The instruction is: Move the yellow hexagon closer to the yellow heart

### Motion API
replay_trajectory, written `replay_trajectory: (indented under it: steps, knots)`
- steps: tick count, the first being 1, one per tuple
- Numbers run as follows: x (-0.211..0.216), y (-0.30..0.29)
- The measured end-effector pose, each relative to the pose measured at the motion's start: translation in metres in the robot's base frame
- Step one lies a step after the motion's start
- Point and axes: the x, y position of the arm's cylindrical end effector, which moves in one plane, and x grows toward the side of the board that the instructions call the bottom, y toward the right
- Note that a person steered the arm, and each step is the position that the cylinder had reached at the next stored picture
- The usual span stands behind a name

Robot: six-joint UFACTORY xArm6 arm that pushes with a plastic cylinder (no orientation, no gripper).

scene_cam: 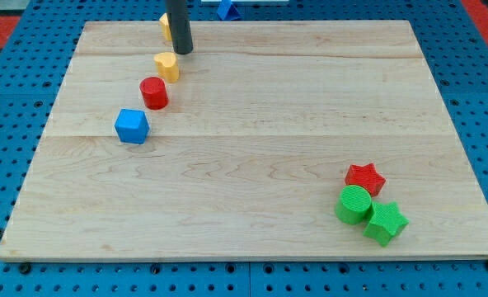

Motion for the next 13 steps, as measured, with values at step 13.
replay_trajectory:
  steps: [13]
  knots:
    - [-0.044,-0.175]
